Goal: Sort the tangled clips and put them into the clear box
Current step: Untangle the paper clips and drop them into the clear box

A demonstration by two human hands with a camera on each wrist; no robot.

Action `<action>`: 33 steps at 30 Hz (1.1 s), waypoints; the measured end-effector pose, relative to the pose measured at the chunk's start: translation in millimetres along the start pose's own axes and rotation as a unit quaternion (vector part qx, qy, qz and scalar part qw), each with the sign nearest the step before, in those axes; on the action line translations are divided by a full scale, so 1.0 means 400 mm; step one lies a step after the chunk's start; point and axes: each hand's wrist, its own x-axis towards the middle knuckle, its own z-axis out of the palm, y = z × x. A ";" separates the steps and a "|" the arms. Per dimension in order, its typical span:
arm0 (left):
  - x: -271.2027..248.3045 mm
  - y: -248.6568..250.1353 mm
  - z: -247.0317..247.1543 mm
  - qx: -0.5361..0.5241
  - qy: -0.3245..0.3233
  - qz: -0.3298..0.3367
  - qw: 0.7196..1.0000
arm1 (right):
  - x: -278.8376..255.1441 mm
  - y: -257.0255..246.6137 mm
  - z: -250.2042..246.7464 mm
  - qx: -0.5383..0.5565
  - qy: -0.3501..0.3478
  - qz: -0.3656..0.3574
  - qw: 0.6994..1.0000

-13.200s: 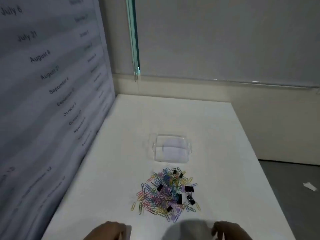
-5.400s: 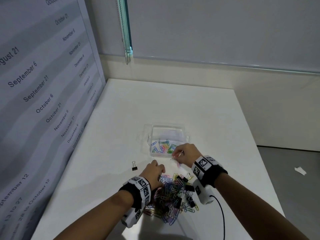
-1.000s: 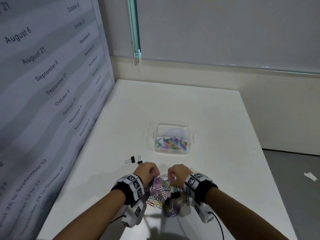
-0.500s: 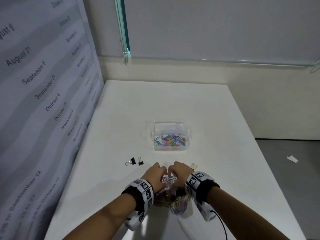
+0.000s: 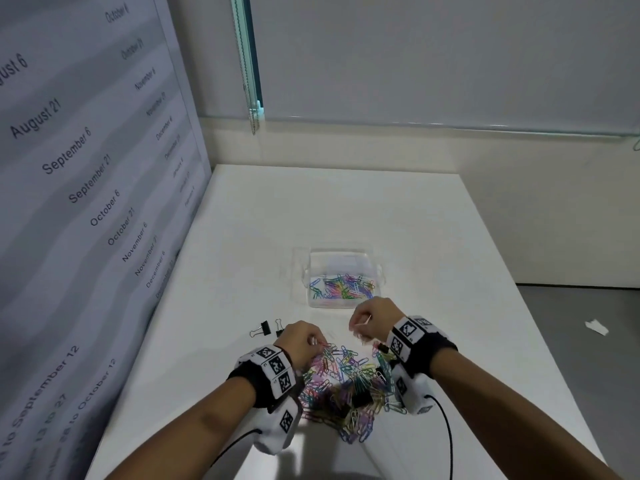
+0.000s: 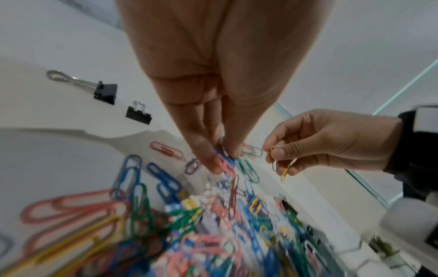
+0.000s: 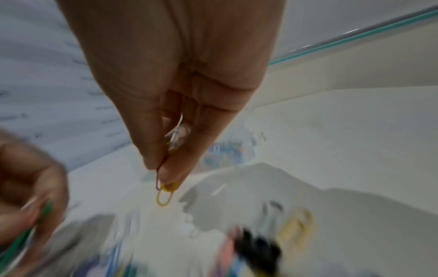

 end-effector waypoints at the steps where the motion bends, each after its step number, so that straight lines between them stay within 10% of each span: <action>1: 0.005 0.002 -0.008 -0.017 0.008 -0.005 1.000 | 0.013 -0.004 -0.015 0.011 0.014 -0.004 1.000; 9: 0.067 0.039 -0.091 -0.163 0.072 -0.040 0.983 | 0.094 -0.044 -0.108 0.050 0.133 -0.019 0.990; 15: 0.142 0.060 -0.123 -0.223 0.111 -0.066 0.966 | 0.094 -0.015 -0.048 -0.045 0.024 -0.035 0.998; 26: 0.154 0.123 -0.087 -0.329 0.064 -0.134 0.933 | 0.024 0.030 0.010 -0.044 0.027 -0.087 0.995; 33: 0.054 0.090 -0.088 -0.184 0.073 -0.024 0.980 | -0.015 0.033 0.003 -0.026 0.075 -0.117 0.990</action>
